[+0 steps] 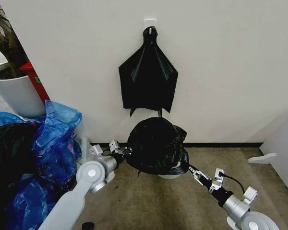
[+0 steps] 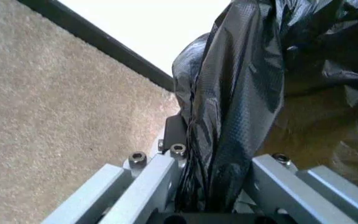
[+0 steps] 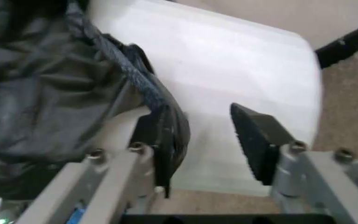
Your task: Place the garbage bag over the trash bin.
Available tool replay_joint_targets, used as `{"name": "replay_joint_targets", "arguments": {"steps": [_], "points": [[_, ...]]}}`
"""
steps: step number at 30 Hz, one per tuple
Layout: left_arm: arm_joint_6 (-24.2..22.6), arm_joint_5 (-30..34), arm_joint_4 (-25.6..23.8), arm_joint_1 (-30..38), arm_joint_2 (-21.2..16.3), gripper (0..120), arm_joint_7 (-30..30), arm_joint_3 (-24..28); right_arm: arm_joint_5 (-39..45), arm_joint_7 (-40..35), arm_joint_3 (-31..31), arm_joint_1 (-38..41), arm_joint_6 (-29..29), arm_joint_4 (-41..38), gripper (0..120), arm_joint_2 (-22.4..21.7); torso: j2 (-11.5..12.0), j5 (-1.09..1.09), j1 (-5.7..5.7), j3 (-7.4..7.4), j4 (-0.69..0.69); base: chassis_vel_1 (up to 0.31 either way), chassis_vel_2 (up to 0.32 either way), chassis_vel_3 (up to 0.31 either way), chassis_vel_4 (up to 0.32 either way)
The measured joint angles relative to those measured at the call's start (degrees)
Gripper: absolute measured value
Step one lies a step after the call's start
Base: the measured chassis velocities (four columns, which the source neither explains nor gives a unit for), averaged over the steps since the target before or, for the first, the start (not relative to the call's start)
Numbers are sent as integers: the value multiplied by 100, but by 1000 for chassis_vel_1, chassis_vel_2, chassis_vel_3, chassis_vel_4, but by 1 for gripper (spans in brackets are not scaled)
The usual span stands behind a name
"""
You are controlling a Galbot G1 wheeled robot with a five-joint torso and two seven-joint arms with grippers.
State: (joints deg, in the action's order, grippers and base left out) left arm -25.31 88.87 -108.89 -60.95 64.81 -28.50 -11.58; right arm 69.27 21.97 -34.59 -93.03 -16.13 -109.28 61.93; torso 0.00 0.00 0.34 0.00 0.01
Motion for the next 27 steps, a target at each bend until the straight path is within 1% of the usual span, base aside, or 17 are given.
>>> {"name": "replay_joint_targets", "arguments": {"steps": [1, 3, 4, 5, 6, 8, 9, 17, 20, 21, 22, 23, 24, 25, 26, 27], "points": [[-19, 65, -25, -3, 3, 1, 4, 0, -46, 14, 13, 33, 25, 100, 24, 12, 0, -2, 0, 0, 0, 0, 0, 0, 0], [-25, 95, -38, -4, 1, 1, 11, 0, -72, 17, 20, 57, 39, 174, 18, 23, 0, -1, 0, 0, 1, 0, 0, 0, 0], [-27, 114, -43, -3, -6, 1, 12, 0, -93, 18, 22, 70, 47, 218, 13, 34, 0, 0, 0, 0, 1, 0, 0, 0, 0], [-29, 129, -47, -1, -10, 1, 13, 0, -107, 18, 23, 79, 50, 247, 11, 38, 0, 0, 0, 0, 0, 0, 0, 0, 0], [-37, 188, -60, 7, -15, 1, 13, 0, -146, 16, 28, 105, 67, 333, 3, 50, 0, -1, 0, 0, 0, 0, 0, 0, 0], [-38, 196, -61, 8, -15, 1, 13, 0, -151, 16, 29, 108, 70, 345, 3, 51, 0, 0, 0, 0, 0, 0, 0, 0, 0], [-50, 243, -69, 15, -16, 1, 13, -1, -186, 14, 36, 119, 93, 426, 0, 65, 0, -1, 0, 0, 0, 0, 0, 0, 0], [-110, 269, -58, 42, 2, 1, -13, 25, -254, 130, 5, 33, 127, 393, 0, 96, 0, 0, 0, 0, 0, 0, 0, 0, 0], [-106, 209, -55, 93, 4, 1, -90, 53, -589, 310, -55, -74, 247, 365, 13, 86, 0, 0, 0, 0, 0, 0, 0, 0, 0], [-105, 201, -54, 96, 3, 1, -92, 55, -629, 334, -61, -86, 264, 361, 13, 86, 0, 0, 0, 0, 0, 0, 0, 0, 0], [-54, -68, -32, 146, -6, 1, -107, 108, -1039, 598, -116, -224, 464, 306, 21, 82, 0, 0, 0, 0, 1, 0, 0, 0, 0], [-54, -68, -32, 146, -6, 1, -107, 108, -1039, 598, -116, -224, 464, 306, 21, 82, 0, 0, 0, 0, 1, 0, 0, 0, 0], [8, -285, -11, 175, -12, 1, -100, 144, -1392, 806, -153, -336, 660, 219, 27, 82, 0, 0, 0, 0, 2, 0, 0, 0, 0], [34, -379, -5, 189, -12, 1, -97, 160, -1548, 894, -167, -384, 742, 165, 28, 84, 0, 0, 0, 0, 2, 0, 0, 0, 0], [103, -542, 1, 211, -8, 1, -77, 190, -1843, 1032, -189, -456, 897, 60, 35, 93, 0, 0, 0, 0, 2, 0, 0, 0, 0], [142, -620, 3, 220, 1, 1, -65, 206, -1973, 1091, -200, -484, 978, 15, 36, 99, 0, 0, 0, 0, 0, 0, 0, 0, 0]]}}
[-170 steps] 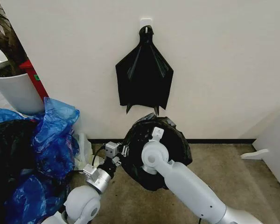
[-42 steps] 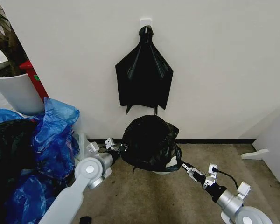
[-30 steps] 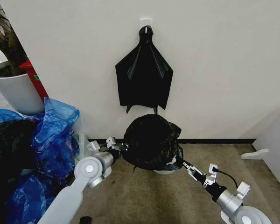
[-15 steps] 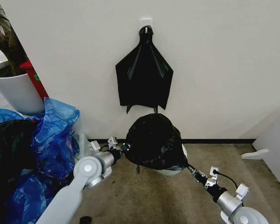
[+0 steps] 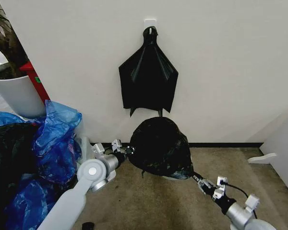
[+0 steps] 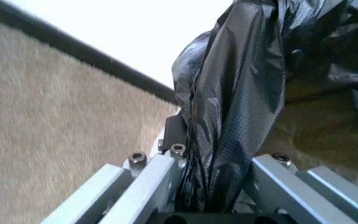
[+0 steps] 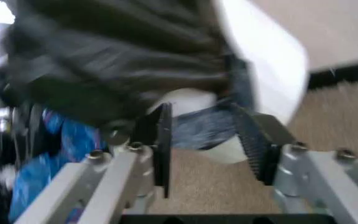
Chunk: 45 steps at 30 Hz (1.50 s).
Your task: Place the garbage bag over the trash bin.
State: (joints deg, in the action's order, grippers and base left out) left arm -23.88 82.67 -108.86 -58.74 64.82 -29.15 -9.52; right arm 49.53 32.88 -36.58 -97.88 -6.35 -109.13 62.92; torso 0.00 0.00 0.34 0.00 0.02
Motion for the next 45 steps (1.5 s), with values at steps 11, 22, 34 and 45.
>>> {"name": "replay_joint_targets", "arguments": {"steps": [11, 22, 34, 45], "points": [[583, -1712, 54, -366, 27, 1, 391, 190, -243, -901, -162, -231, 133, -1133, 77, 20, 0, 0, 0, 0, -1, 0, 0, 0, 0], [538, -2029, 282, -537, 397, 1, -279, 973, 32, -1789, -174, -88, -35, -1532, 100, 230, 0, 0, 0, 0, 0, 0, 0, 0, 0], [417, -2191, 602, -194, 636, 1, -744, 1305, 106, -1840, -215, -83, -19, -1493, 100, 265, 0, -1, 0, 0, 0, 0, 0, 0, 0], [298, -2167, 522, -268, 616, 43, -577, 1246, 93, -1839, -194, -40, -13, -1453, 100, 303, 0, 1, 0, 0, 0, 0, 0, 0, 0]]}}
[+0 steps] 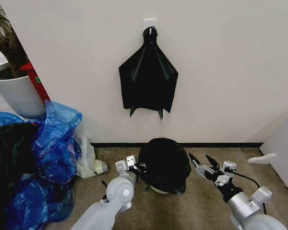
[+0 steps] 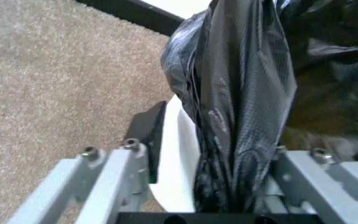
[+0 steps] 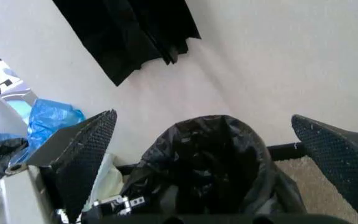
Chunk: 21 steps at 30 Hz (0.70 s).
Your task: Place the garbage bag over the trash bin.
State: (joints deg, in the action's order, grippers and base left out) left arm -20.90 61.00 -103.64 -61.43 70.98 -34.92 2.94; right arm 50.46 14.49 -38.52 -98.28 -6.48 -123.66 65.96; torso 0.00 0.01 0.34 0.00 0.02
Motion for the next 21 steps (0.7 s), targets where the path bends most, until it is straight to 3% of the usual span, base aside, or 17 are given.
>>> {"name": "replay_joint_targets", "arguments": {"steps": [1, 7, 9, 13, 18, 21], "points": [[0, 0, 0, 0, 0, 43, 0, 0, 0, 0, 0, 0, 0, 0, 100, 0, 0, 0, 0, 0, 0, 0, 0, 0, 0], [117, -87, -264, -96, -161, 71, 612, -202, 0, -25, 24, 35, -26, -22, 100, 22, 0, -1, 0, 0, -1, 0, 0, 0, 0], [109, -87, -292, -106, -180, 73, 645, -219, 0, -27, 24, 35, -29, -28, 100, 24, 0, -1, 0, 0, -1, 0, 0, 0, 0], [34, -80, -534, -255, -325, 91, 674, -334, 9, -54, 22, 22, -52, -89, 100, 33, 0, -1, 0, 0, 0, 0, 0, 0, 0], [-62, -99, -820, -571, -493, 100, 920, -583, 14, -94, 21, 25, -76, -143, 100, 50, 0, -1, 0, 0, 0, 0, 0, 0, 0], [78, -487, -990, -890, -654, 100, 1466, -822, 6, -109, 22, 46, -77, -178, 100, 87, 0, -1, 0, 0, 0, 0, 0, 0, 0]]}}
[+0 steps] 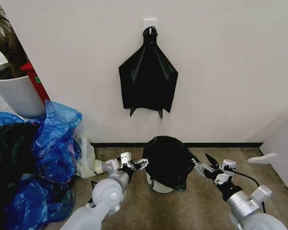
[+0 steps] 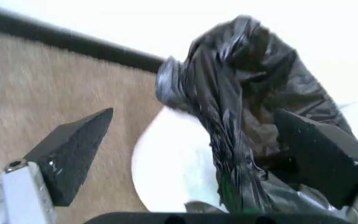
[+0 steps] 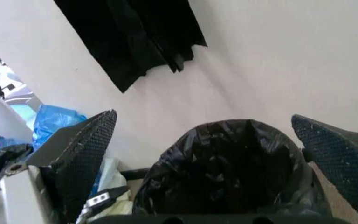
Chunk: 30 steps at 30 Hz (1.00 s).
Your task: Place the garbage bag over the trash bin.
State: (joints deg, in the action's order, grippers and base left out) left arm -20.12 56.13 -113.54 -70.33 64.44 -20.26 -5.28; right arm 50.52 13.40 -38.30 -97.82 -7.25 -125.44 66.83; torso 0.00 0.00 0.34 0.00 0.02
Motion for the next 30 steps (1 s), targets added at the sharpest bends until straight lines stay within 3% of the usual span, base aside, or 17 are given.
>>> {"name": "replay_joint_targets", "arguments": {"steps": [2, 7, 9, 12, 15, 16, 17, 19, 20, 22, 25, 30], "points": [[105, -145, -25, -71, -33, 100, 117, -39, -9, -6, 0, 5, 0, -11, 100, 13, 0, -1, 0, 0, -1, 0, 0, 0, 0], [1046, -1308, -147, -461, -147, 100, 655, -165, -535, -44, 22, 20, 170, -37, 100, 139, 0, 2, 0, 0, 0, 0, 0, 0, 0], [1156, -1461, -164, -499, -163, 100, 707, -175, -658, -45, 31, 25, 222, -27, 100, 160, 0, 1, 0, 0, 0, 0, 0, 0, 0], [1923, -2412, -394, -771, -342, 100, 1078, -301, -1612, 26, 78, 46, 636, 111, 100, 417, 0, 0, 0, 0, 0, 0, 0, 0, 0], [2096, -2557, -716, -1025, -470, 100, 1379, -764, -2060, 53, 84, 5, 892, 155, 100, 636, 0, 3, 0, 0, 2, 0, 0, 0, 0], [2138, -2564, -904, -1229, -557, 100, 1632, -1229, -2277, 36, 92, -55, 1043, 167, 100, 753, 0, -3, 0, 0, 1, 0, 0, 0, 0], [2138, -2564, -904, -1229, -557, 100, 1632, -1229, -2277, 36, 92, -55, 1043, 167, 100, 753, 0, -3, 0, 0, 1, 0, 0, 0, 0], [2323, -2577, -1000, -1584, -605, 100, 2049, -1989, -2543, -45, 91, -130, 1140, 162, 100, 896, 0, 3, 0, 0, 0, 0, 0, 0, 0], [2457, -2614, -1013, -1820, -570, 100, 2230, -2422, -2671, -120, 88, -161, 1168, 156, 100, 977, 0, 0, 0, 0, 0, 0, 0, 0, 0], [2566, -2642, -1043, -2110, -459, 100, 2398, -2790, -2811, -196, 85, -206, 1216, 149, 100, 1076, 0, 0, 0, 0, -1, 0, 0, 0, 0], [2680, -2723, -1084, -2409, -250, 100, 2539, -3064, -2984, -251, 81, -268, 1312, 145, 100, 1171, 0, 2, 0, 0, -2, 0, 0, 0, 0], [3338, -3436, -1316, -3403, 684, 100, 2766, -3377, -3641, -226, 34, -722, 2039, 99, 100, 1765, 0, 0, 0, 0, 1, 0, 0, 0, 0]]}}
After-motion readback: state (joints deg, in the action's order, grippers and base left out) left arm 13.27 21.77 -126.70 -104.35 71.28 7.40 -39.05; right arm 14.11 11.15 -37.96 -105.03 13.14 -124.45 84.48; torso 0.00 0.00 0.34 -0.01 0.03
